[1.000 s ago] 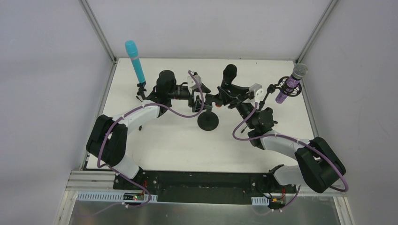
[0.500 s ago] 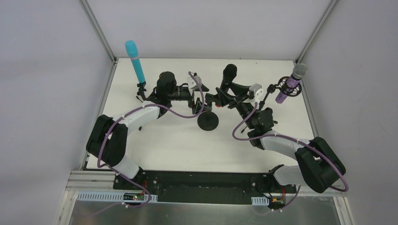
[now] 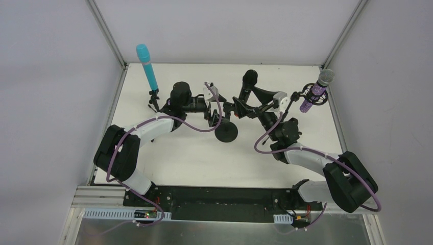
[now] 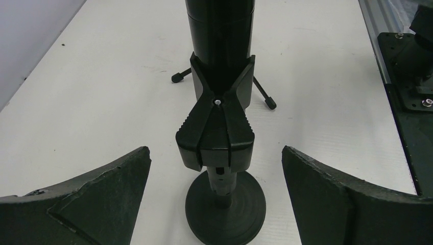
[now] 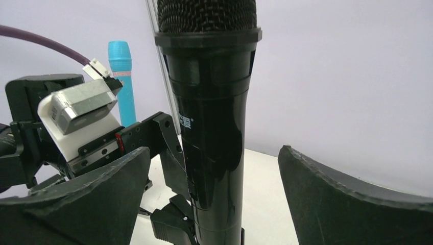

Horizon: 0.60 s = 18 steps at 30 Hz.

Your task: Attach the microphones to the stand

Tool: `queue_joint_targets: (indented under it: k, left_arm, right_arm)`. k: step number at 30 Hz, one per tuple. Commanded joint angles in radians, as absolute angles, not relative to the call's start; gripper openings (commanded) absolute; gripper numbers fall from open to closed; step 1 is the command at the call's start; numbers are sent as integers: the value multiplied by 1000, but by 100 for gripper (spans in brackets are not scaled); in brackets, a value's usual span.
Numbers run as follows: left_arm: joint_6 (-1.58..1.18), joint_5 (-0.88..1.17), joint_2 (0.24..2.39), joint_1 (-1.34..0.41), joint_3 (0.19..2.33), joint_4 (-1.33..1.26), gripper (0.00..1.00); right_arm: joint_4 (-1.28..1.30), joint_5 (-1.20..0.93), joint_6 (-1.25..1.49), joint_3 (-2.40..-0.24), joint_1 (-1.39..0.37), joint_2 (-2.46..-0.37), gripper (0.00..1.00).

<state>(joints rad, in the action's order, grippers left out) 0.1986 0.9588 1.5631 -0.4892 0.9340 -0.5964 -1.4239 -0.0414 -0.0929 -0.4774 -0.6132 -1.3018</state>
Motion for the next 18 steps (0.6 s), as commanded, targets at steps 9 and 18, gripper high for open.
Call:
queue_joint_targets:
  k: [9,18]
  left_arm:
    - [230,964,1520,-470,898,-678,99]
    - [187,984,1567,-465,895,-739,97]
  right_arm:
    - [-1442,-29,-71,-390,-619,-1147,99]
    - [-1228,-17,-44,-318,-618,-943,99]
